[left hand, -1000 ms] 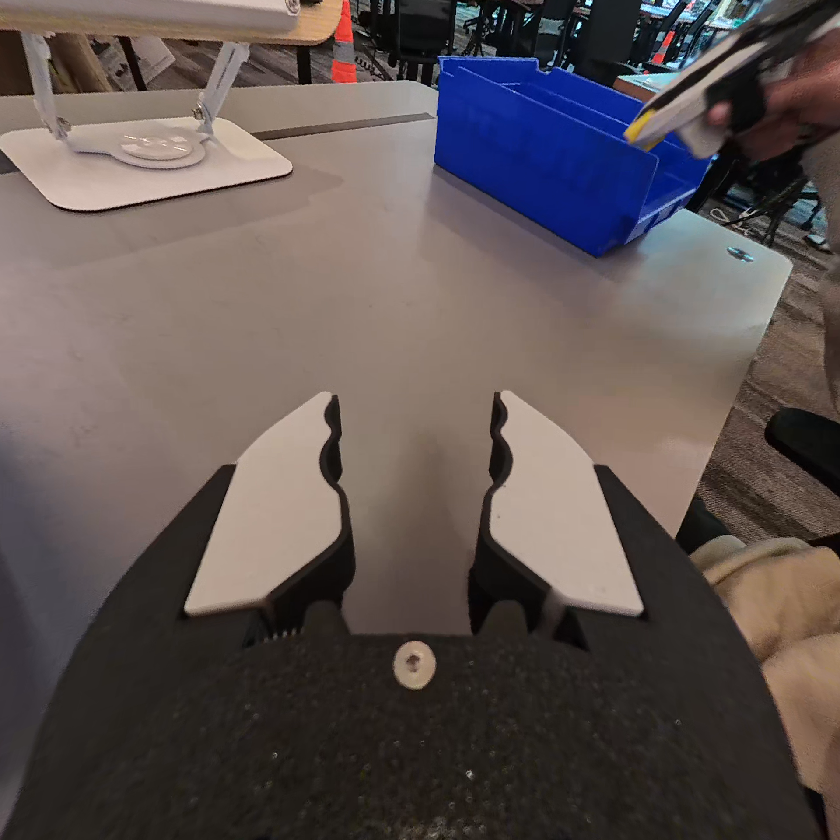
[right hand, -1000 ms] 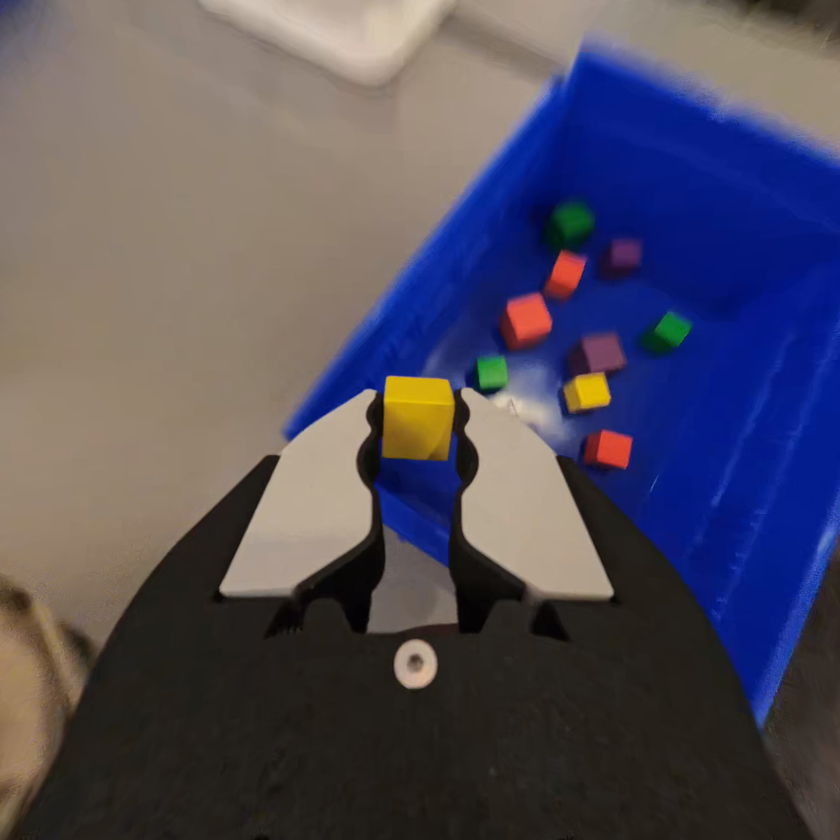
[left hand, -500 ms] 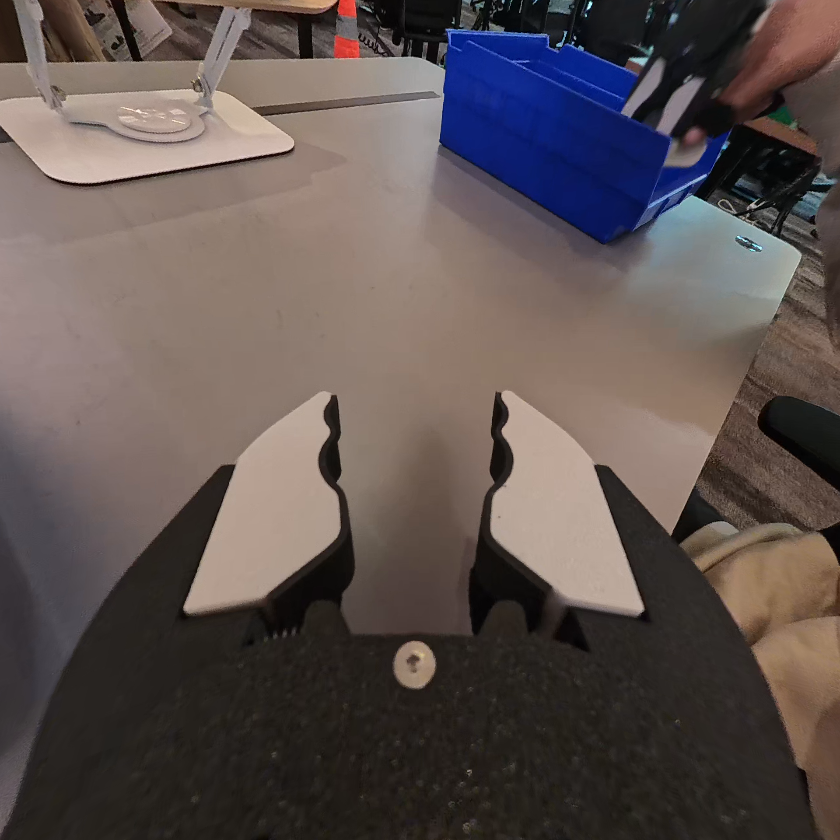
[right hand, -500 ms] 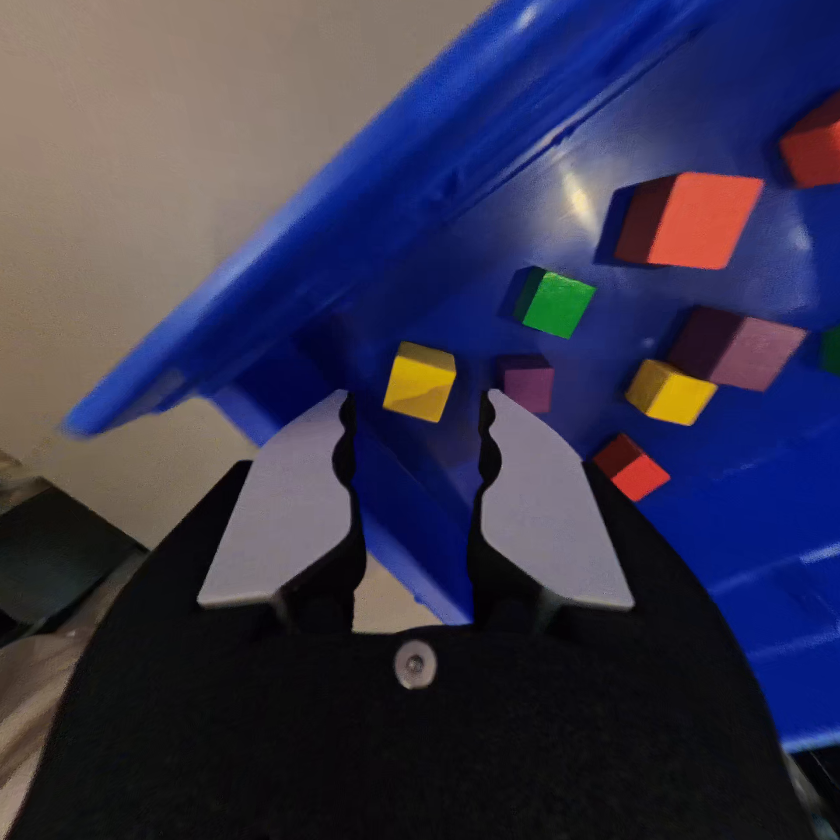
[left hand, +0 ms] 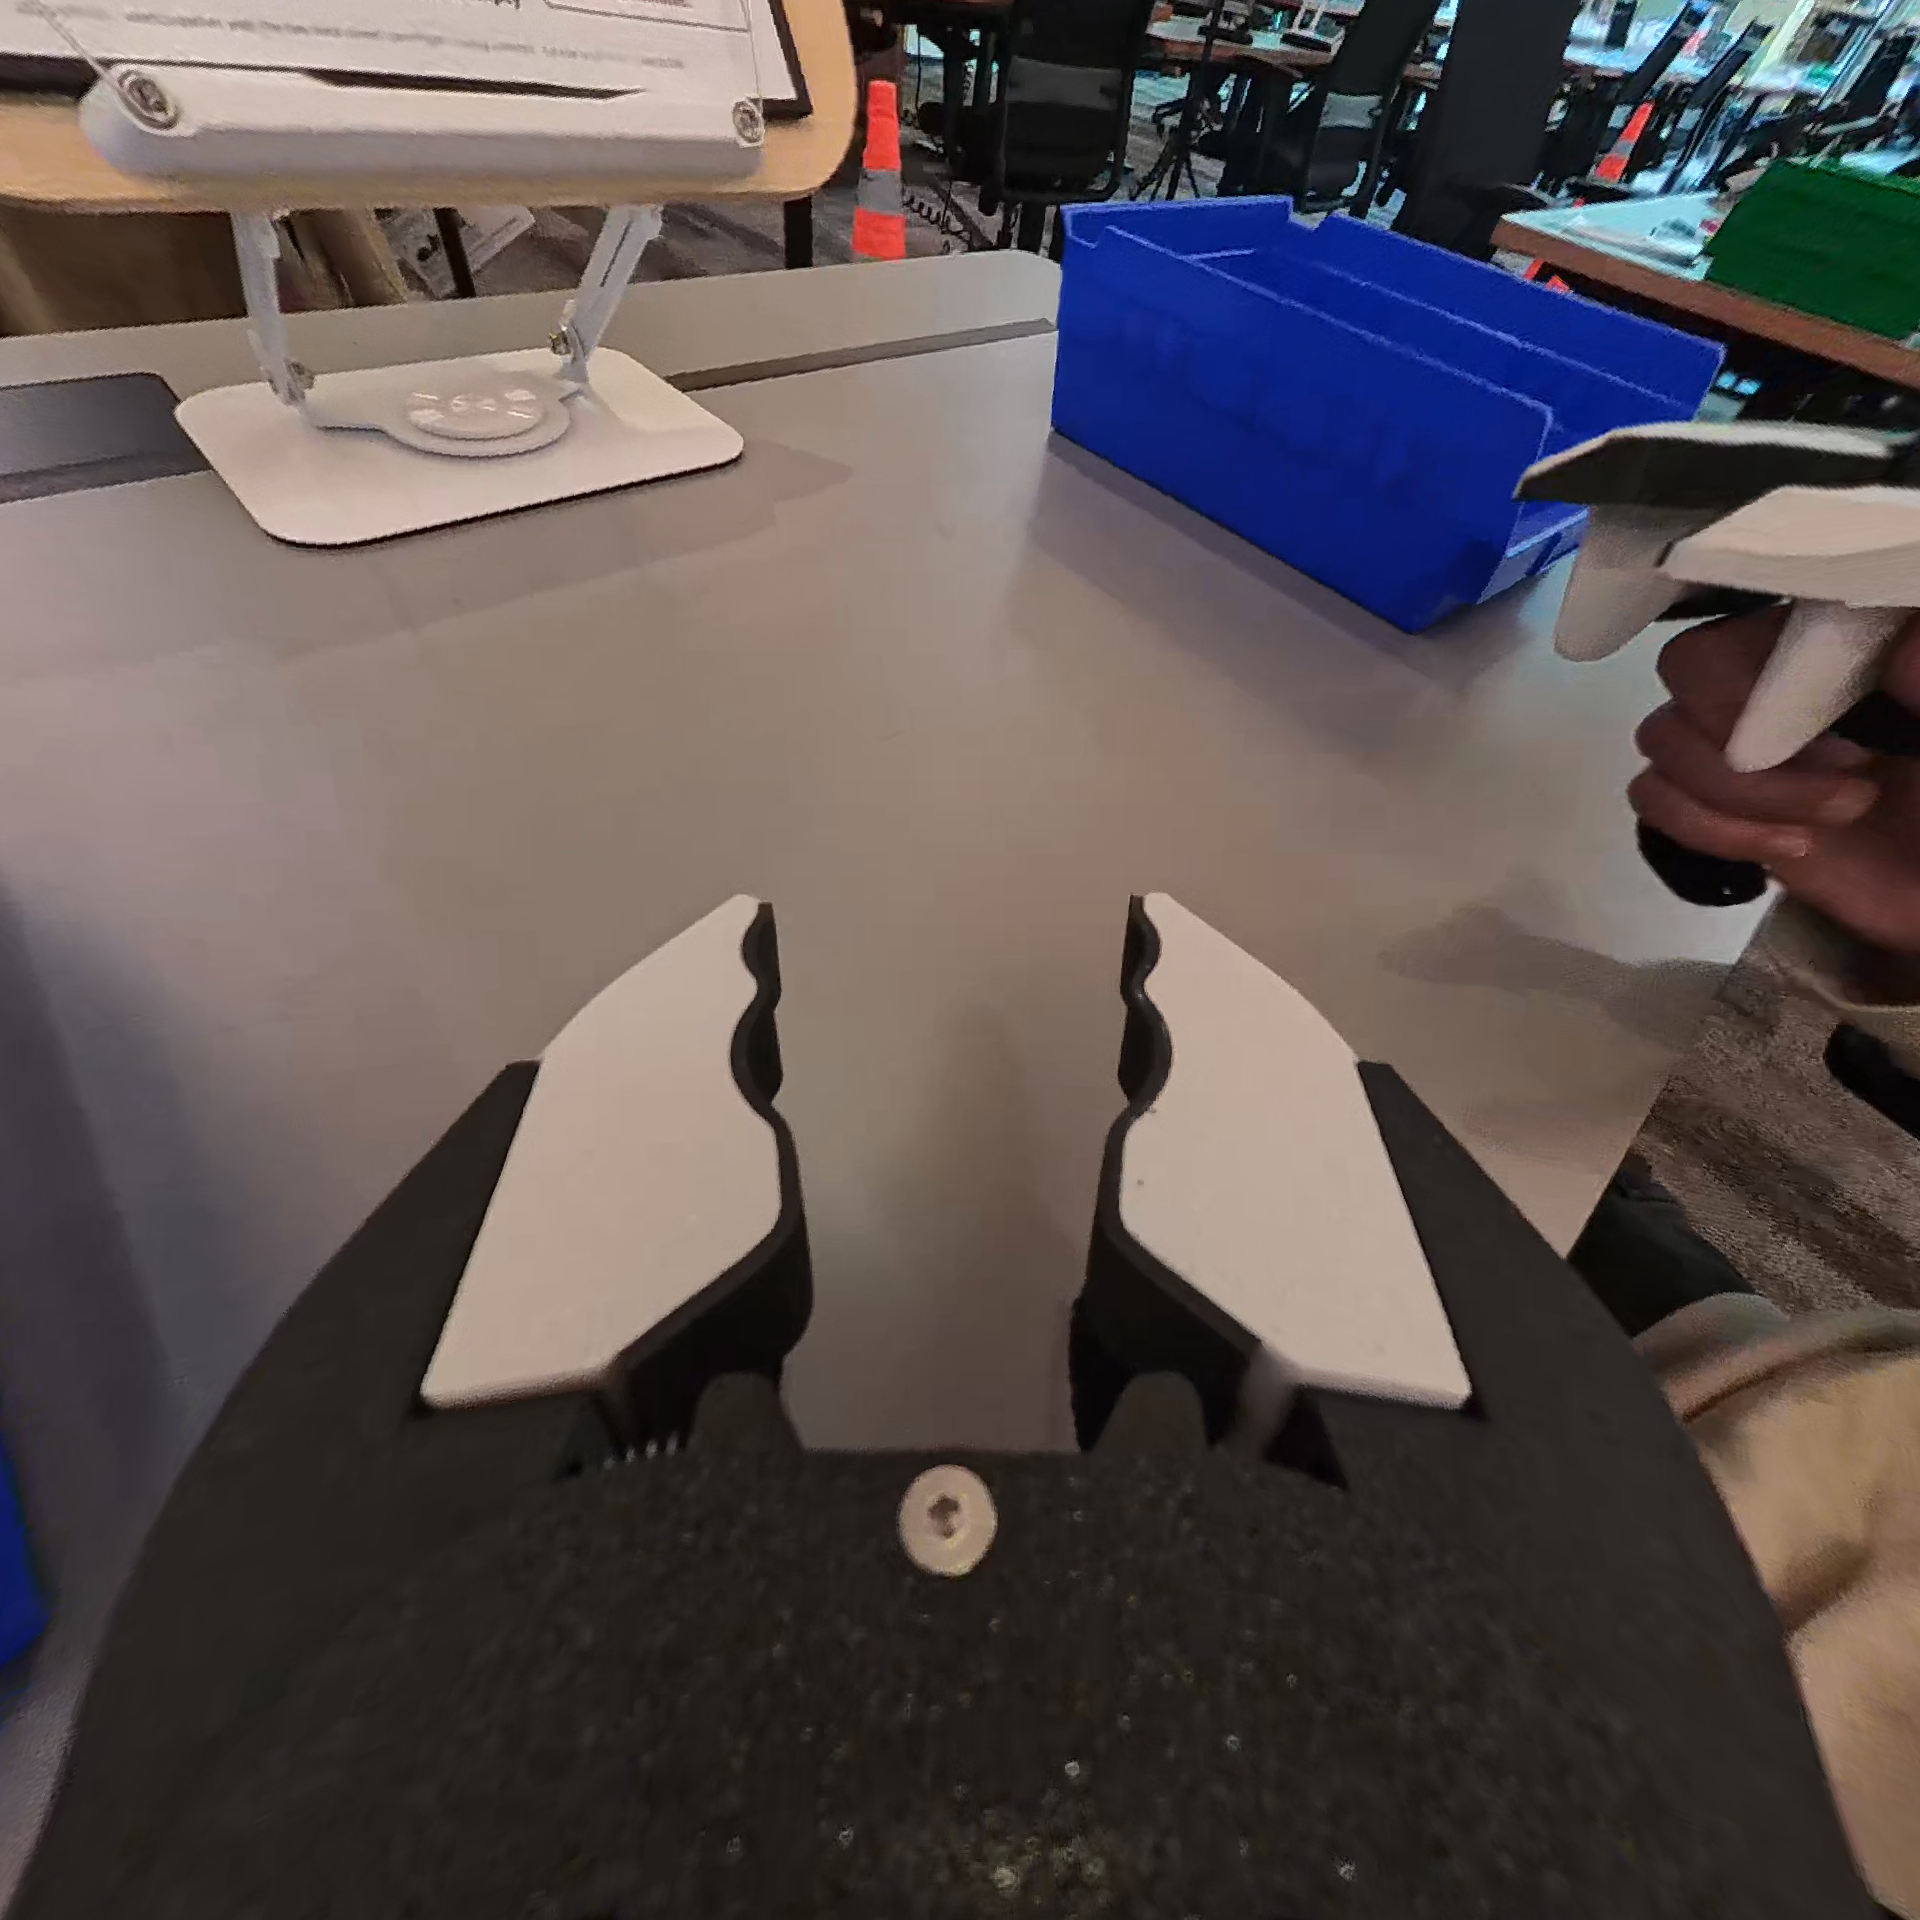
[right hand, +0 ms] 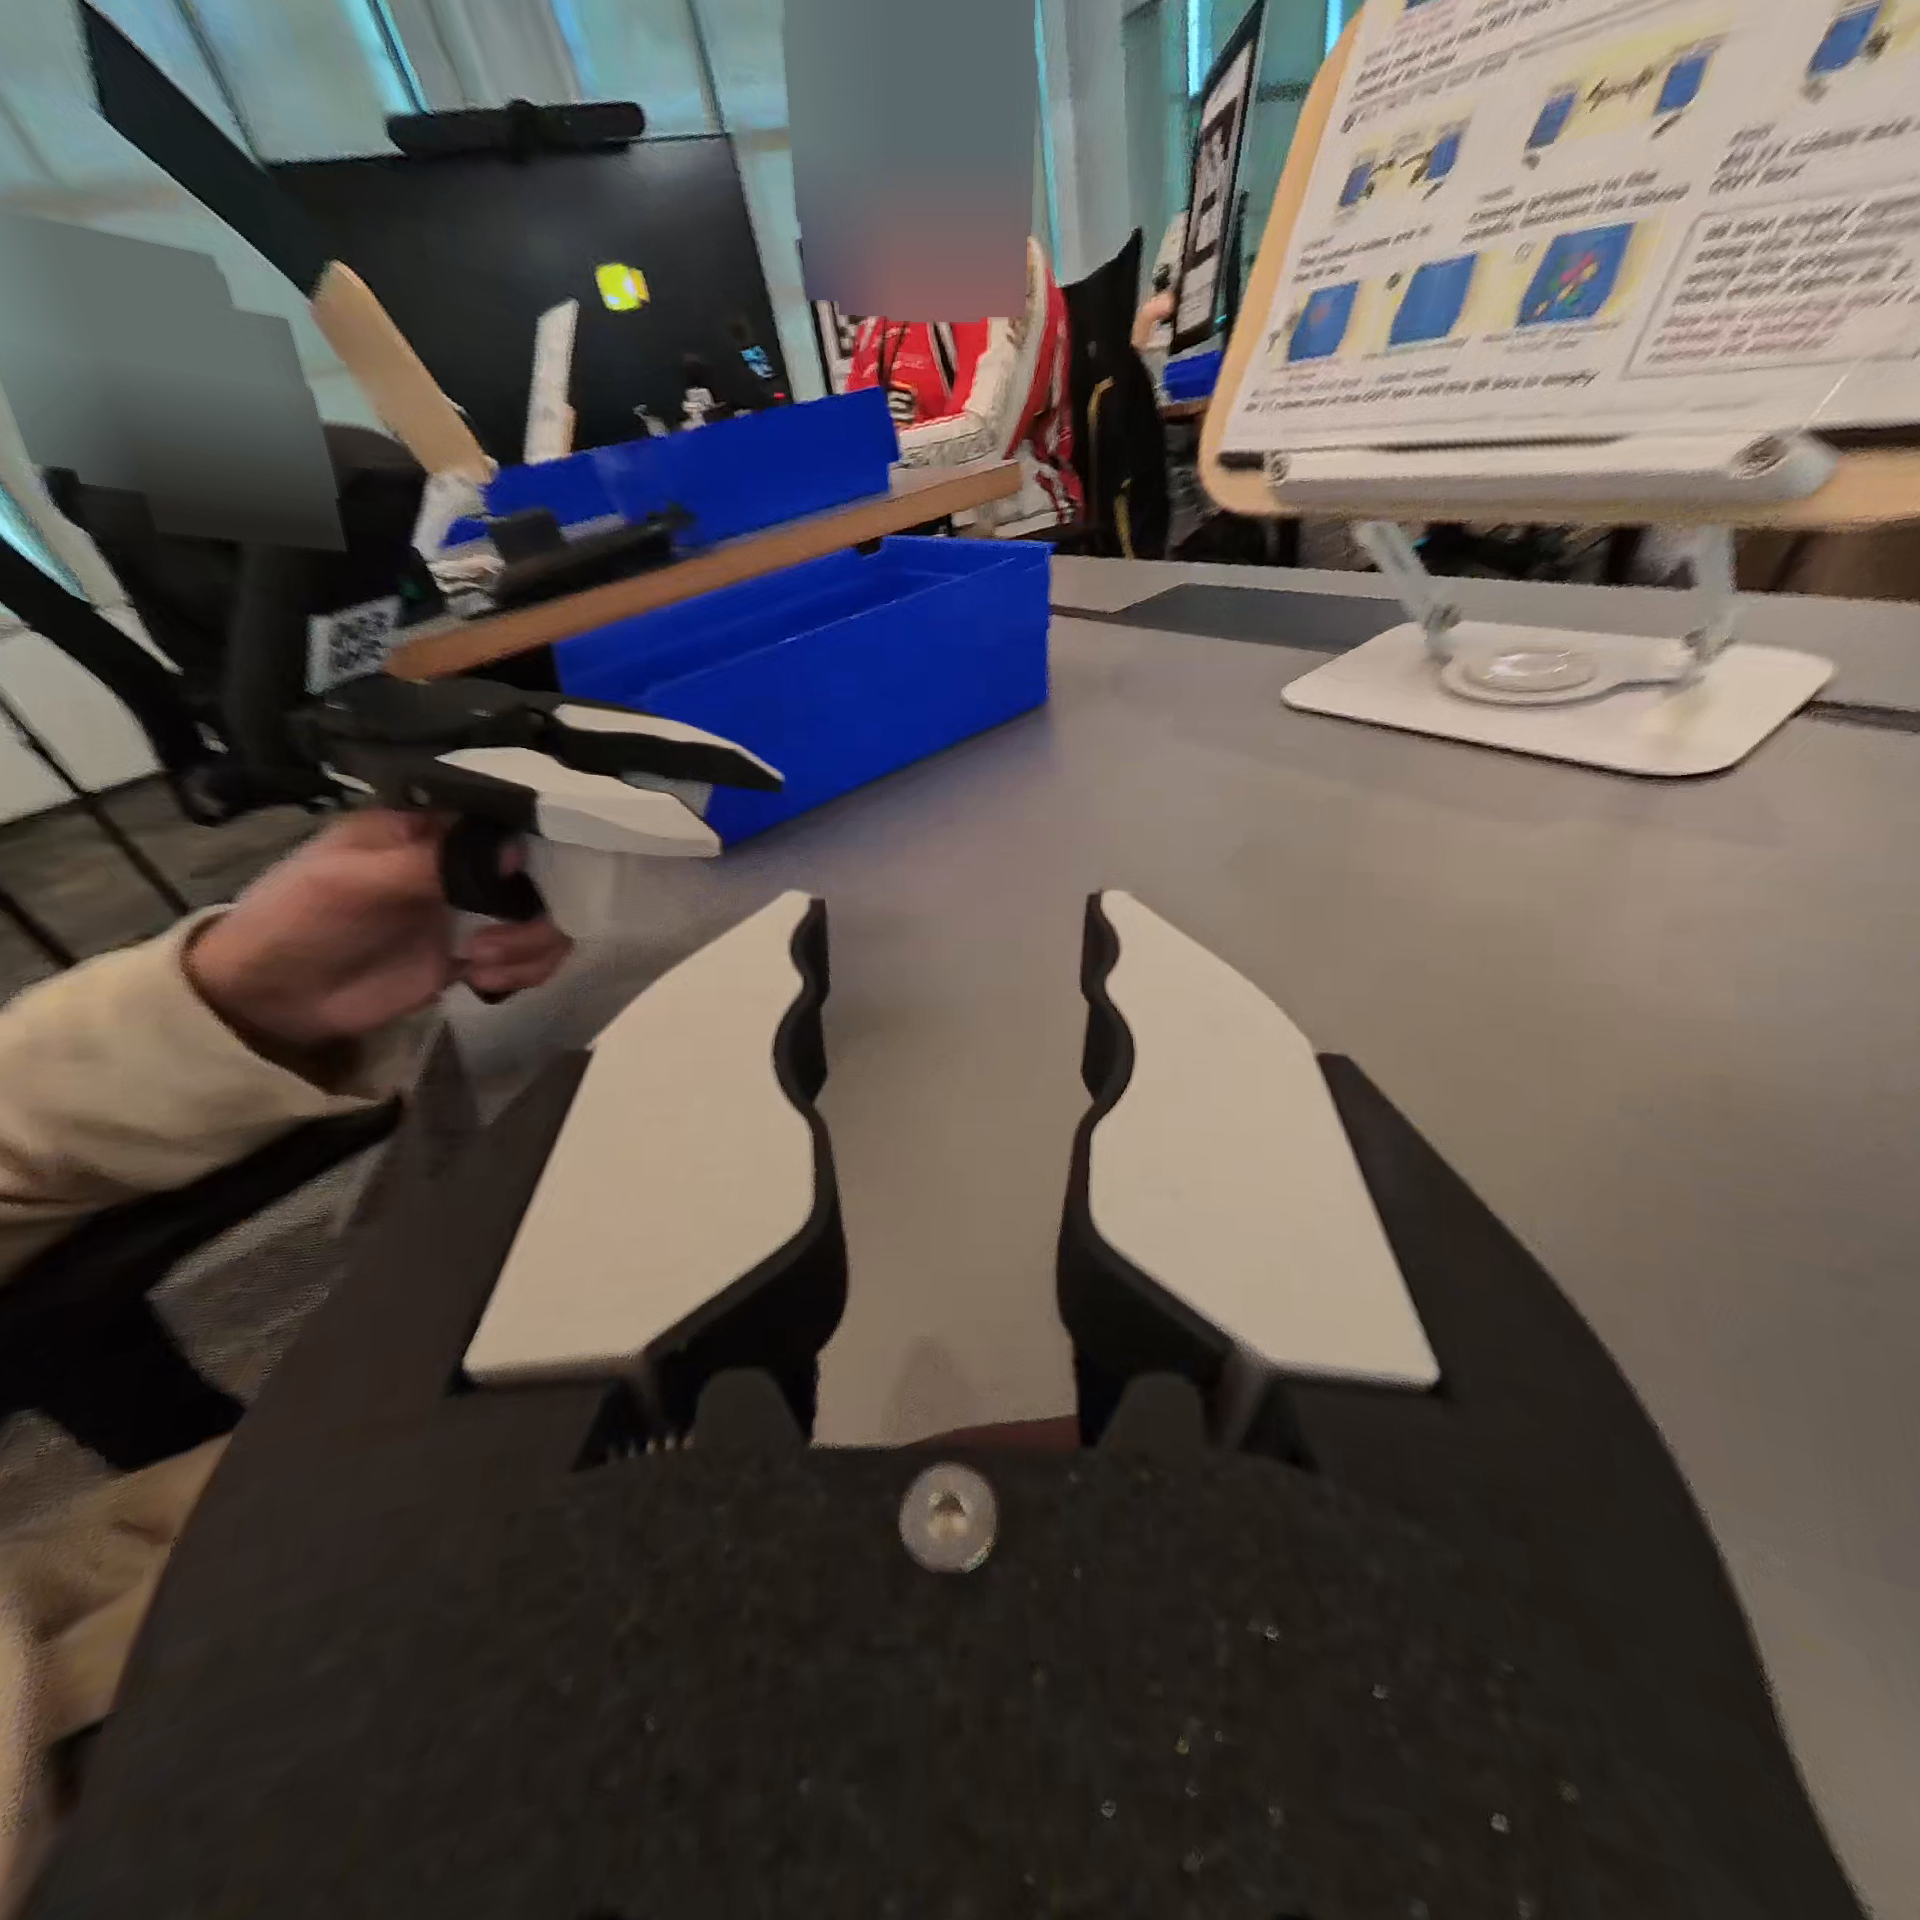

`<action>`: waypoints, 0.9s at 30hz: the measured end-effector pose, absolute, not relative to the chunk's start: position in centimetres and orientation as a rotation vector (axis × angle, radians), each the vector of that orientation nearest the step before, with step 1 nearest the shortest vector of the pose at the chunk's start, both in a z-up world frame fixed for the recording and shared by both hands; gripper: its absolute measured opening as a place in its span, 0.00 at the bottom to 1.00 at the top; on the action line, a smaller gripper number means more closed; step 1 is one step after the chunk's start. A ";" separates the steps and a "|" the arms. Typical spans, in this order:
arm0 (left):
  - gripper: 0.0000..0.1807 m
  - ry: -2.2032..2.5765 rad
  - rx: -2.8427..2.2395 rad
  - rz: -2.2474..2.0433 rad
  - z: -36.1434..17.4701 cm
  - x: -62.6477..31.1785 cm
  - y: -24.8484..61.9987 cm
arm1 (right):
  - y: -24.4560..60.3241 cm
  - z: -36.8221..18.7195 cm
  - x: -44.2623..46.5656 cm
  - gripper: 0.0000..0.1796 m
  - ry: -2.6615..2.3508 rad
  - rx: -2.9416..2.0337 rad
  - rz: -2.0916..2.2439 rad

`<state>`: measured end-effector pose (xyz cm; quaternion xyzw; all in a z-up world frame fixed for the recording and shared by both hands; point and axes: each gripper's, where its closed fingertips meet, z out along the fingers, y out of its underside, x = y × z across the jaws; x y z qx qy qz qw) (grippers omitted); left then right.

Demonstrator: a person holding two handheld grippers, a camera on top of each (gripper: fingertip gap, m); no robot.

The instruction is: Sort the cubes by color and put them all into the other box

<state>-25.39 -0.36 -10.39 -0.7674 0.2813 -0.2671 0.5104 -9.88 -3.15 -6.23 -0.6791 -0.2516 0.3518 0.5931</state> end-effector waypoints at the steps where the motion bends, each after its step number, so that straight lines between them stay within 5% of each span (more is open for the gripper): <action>1: 0.35 0.688 -1.851 -0.619 -10.5 -25.3 -0.4 | -3.2 -6.3 -10.0 0.26 -0.601 -1.565 0.791; 8: 0.34 0.707 -1.852 -0.766 -8.6 -25.6 -1.9 | -3.8 -9.4 -9.9 0.25 -0.724 -1.649 0.619; 14: 0.34 0.447 -1.870 -0.425 -2.1 -38.3 6.3 | -4.0 -9.6 -10.5 0.24 -0.715 -1.677 0.717; 20: 0.35 0.387 -2.301 0.223 -9.3 -52.3 20.6 | -4.1 -10.9 -11.9 0.23 -0.775 -1.722 0.777; 27: 0.35 0.418 -2.534 0.513 -16.1 -56.6 27.8 | -4.3 -11.5 -12.2 0.21 -0.831 -1.729 0.743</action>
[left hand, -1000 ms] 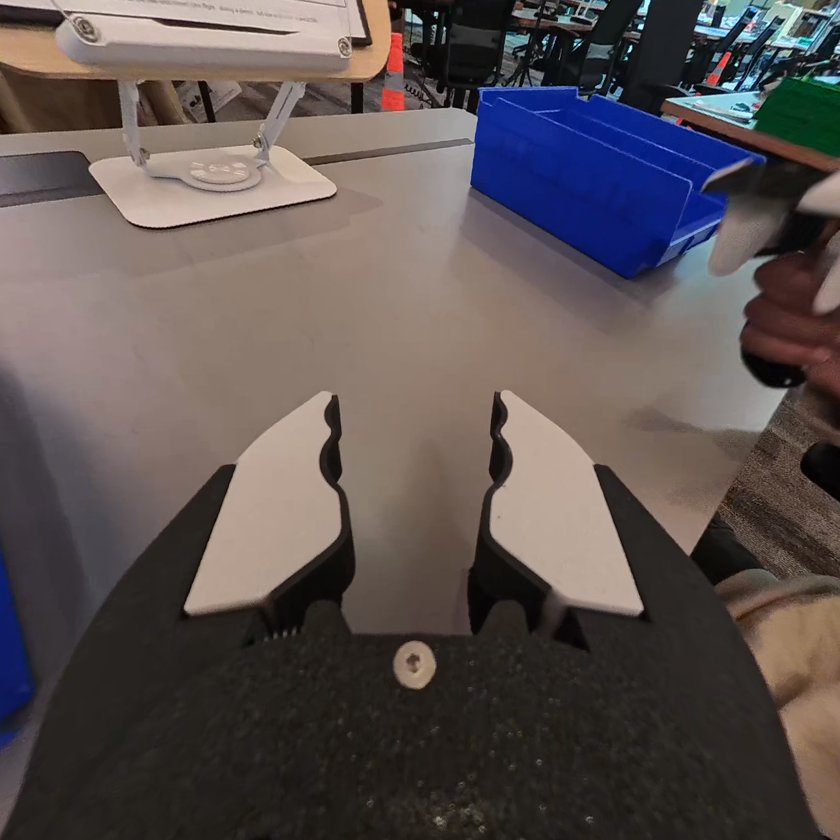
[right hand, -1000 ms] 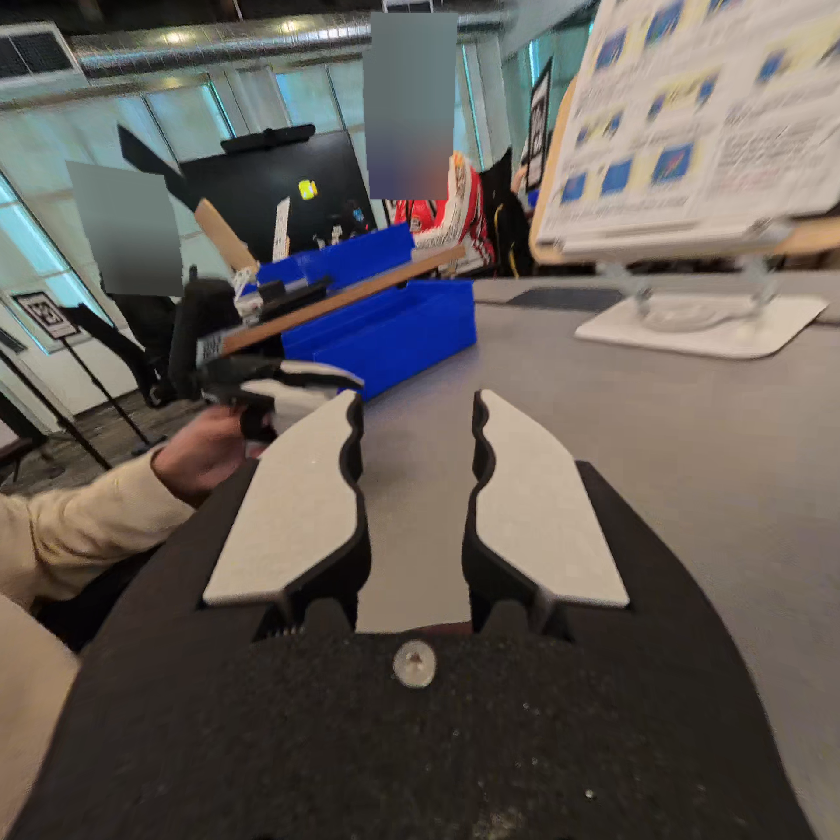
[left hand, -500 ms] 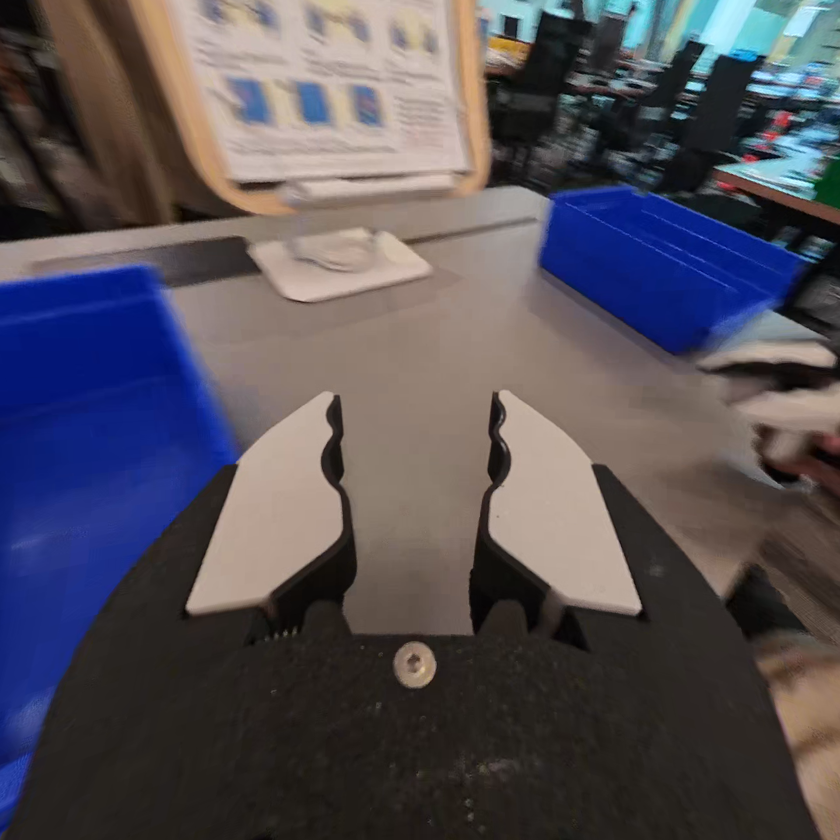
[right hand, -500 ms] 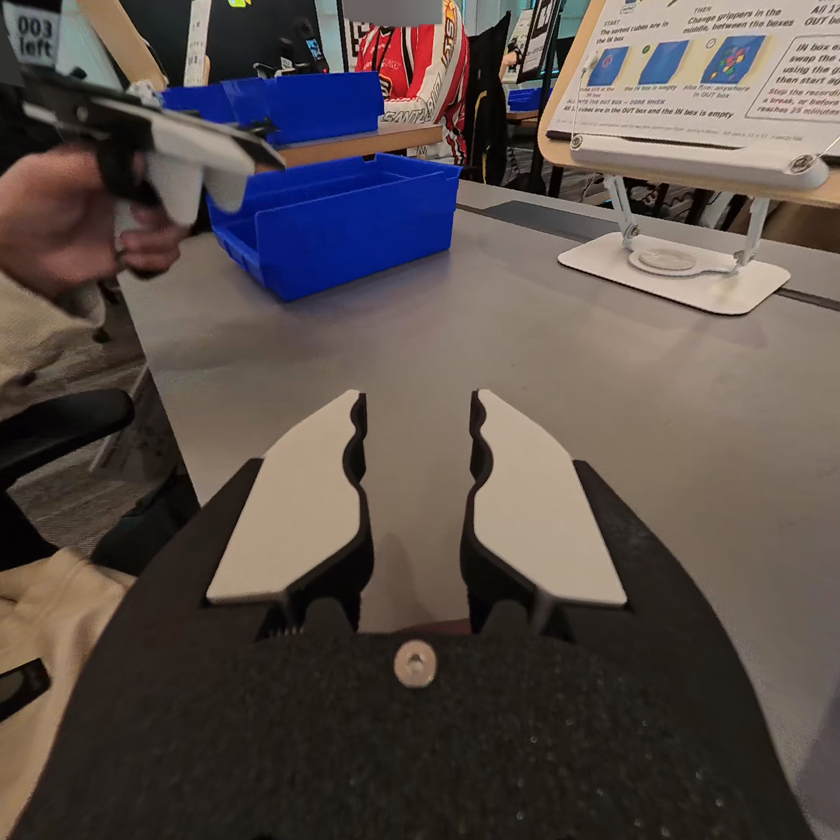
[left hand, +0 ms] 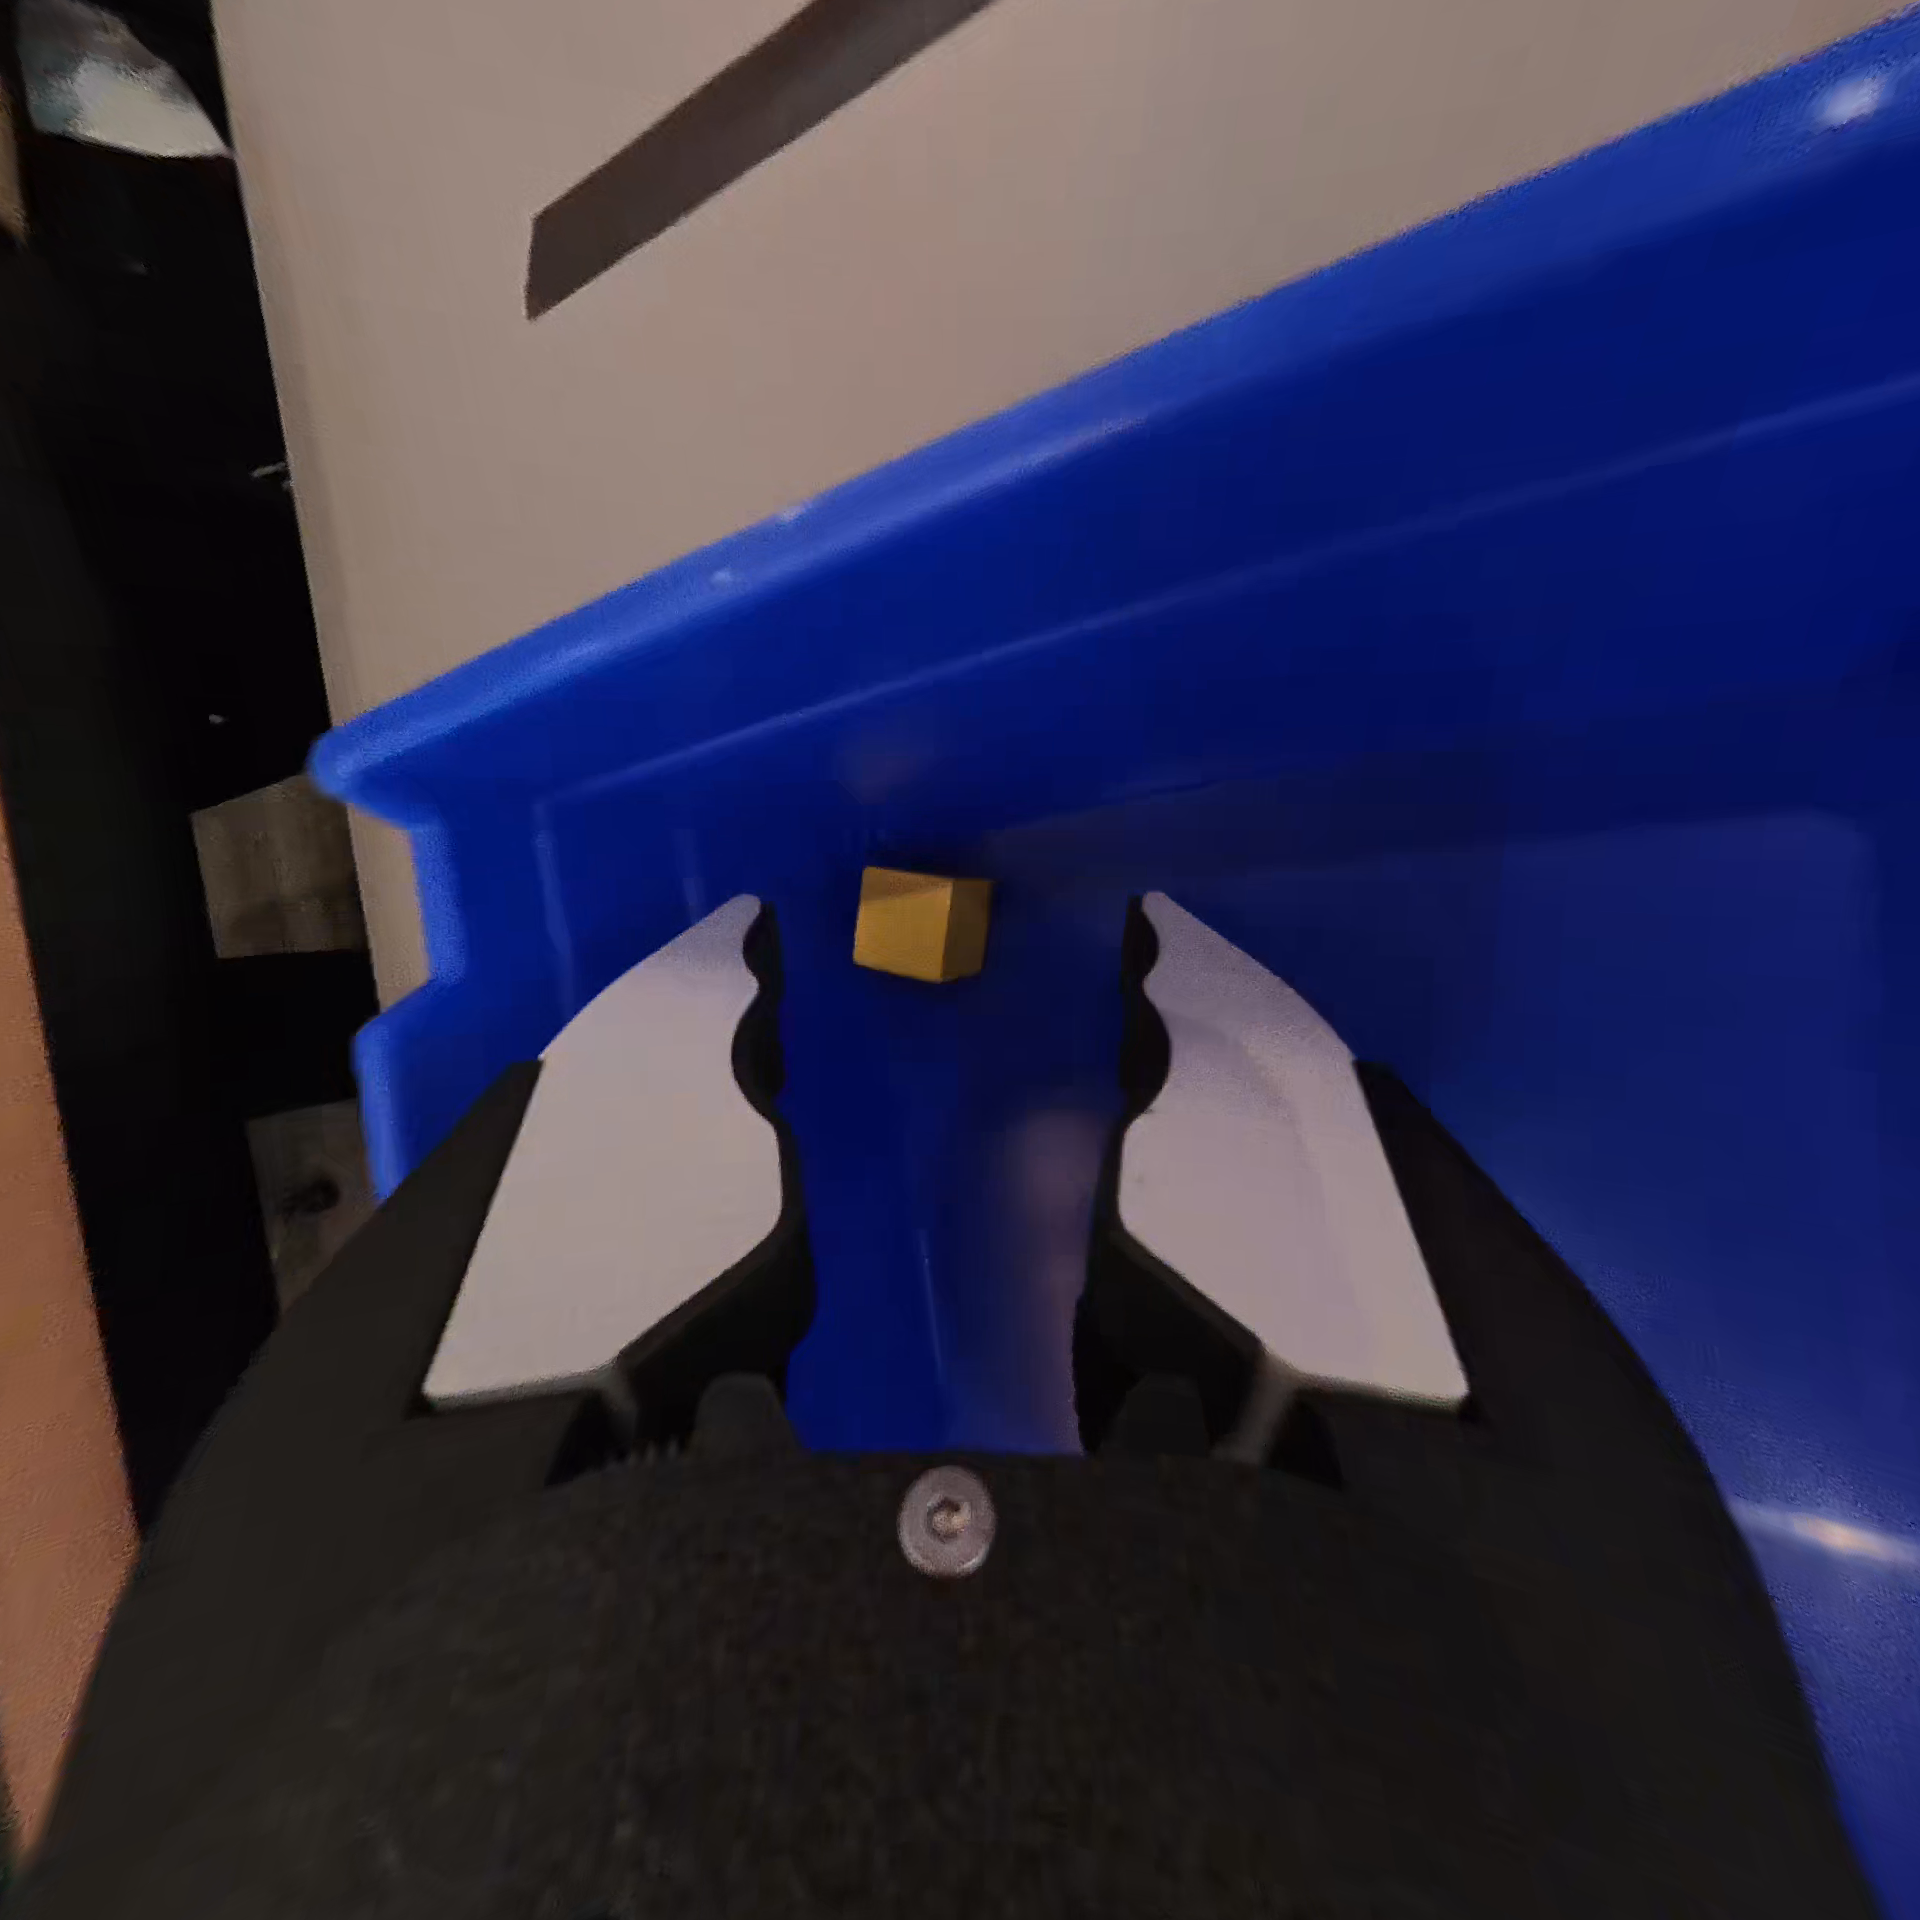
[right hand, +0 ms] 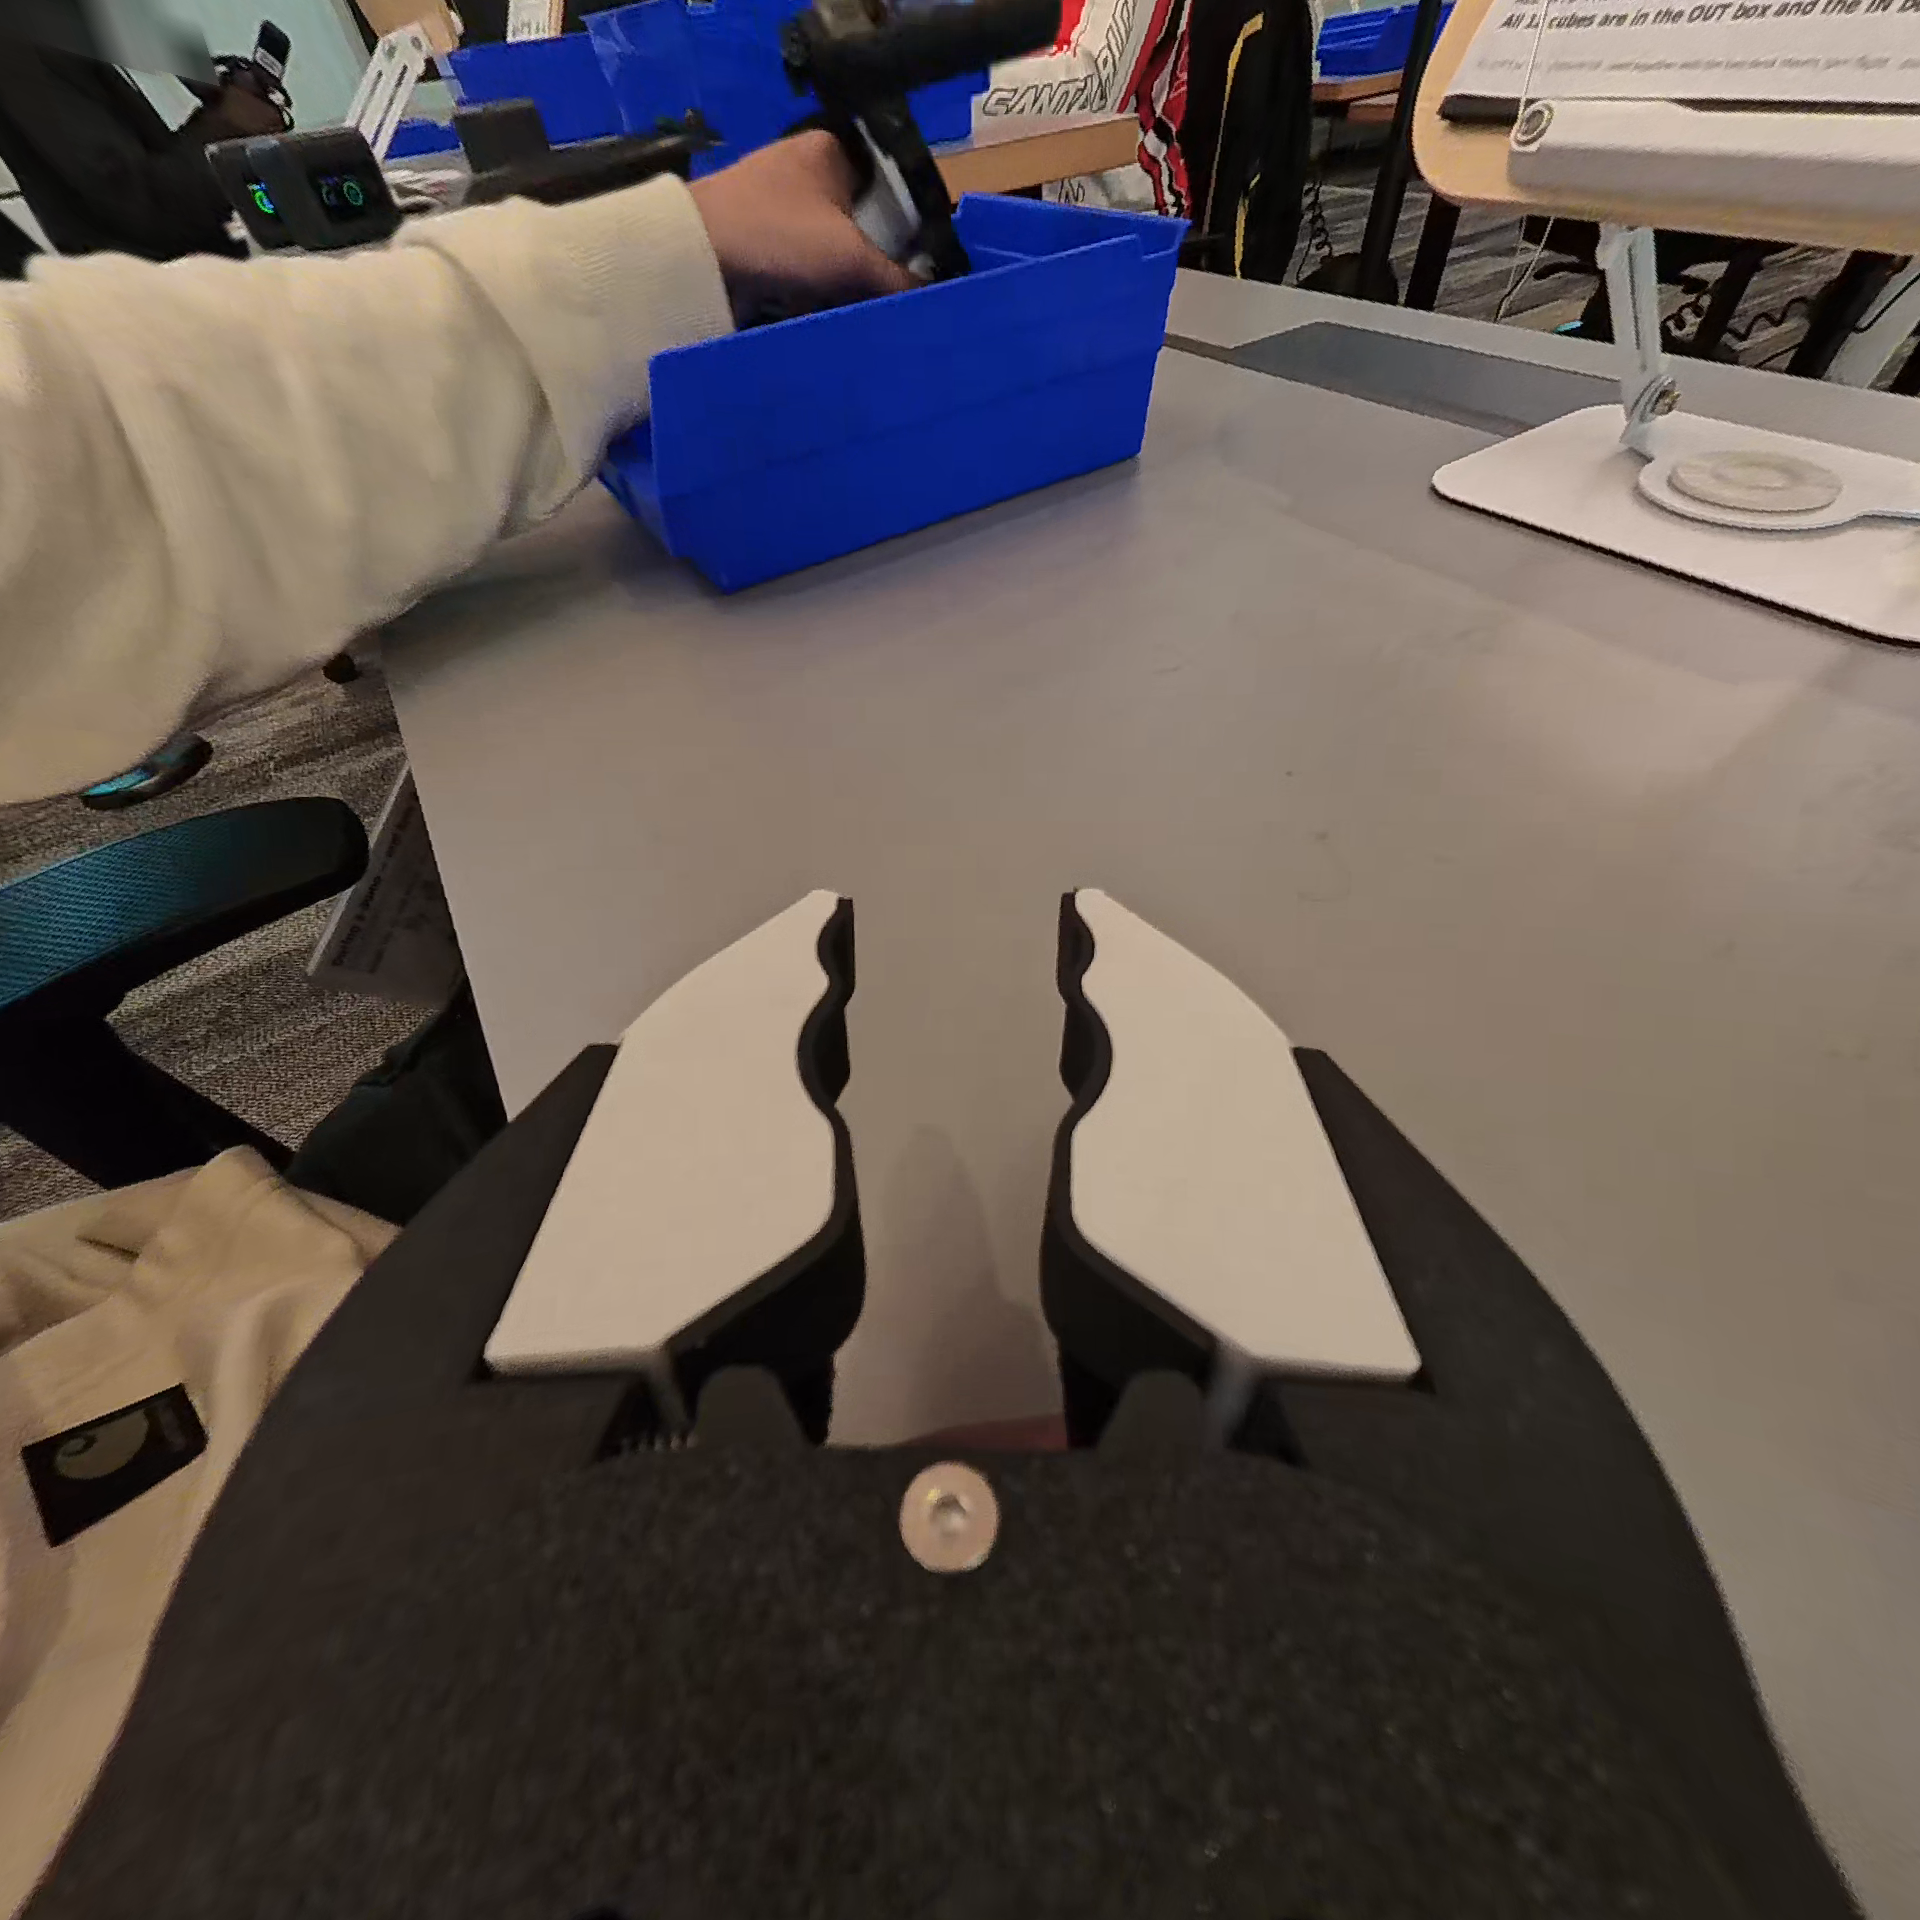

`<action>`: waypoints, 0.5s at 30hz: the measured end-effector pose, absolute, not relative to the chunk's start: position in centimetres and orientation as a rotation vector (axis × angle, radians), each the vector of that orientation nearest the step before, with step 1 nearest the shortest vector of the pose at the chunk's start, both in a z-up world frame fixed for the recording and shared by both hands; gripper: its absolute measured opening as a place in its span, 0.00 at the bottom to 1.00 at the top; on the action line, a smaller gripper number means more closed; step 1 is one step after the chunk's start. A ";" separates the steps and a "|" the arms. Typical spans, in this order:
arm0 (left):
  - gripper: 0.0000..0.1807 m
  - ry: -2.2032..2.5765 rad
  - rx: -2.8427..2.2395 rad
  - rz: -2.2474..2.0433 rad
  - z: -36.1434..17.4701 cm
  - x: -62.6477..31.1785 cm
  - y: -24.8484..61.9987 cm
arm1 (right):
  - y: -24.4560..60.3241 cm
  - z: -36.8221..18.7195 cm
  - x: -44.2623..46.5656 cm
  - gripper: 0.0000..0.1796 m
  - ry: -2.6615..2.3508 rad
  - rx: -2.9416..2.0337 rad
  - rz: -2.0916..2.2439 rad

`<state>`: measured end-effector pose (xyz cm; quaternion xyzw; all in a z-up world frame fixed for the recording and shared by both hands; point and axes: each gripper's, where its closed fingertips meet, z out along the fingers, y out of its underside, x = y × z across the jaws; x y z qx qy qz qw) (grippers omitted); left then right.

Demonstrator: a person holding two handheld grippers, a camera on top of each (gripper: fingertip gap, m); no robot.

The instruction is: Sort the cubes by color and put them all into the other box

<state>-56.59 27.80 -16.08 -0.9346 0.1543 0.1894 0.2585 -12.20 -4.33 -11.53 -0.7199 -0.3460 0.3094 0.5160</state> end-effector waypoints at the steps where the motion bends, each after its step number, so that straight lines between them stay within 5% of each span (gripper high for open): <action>1: 0.34 0.424 -2.560 0.538 -16.8 -56.8 28.0 | -4.4 -11.6 -12.1 0.21 -0.829 -1.730 0.748; 8: 0.15 0.391 -2.578 0.668 -17.8 -58.0 28.5 | -4.4 -11.4 -11.1 0.20 -0.767 -1.744 0.839; 15: 0.13 0.389 -2.570 0.603 -17.6 -57.7 27.5 | -4.4 -11.3 -10.7 0.19 -0.759 -1.747 0.845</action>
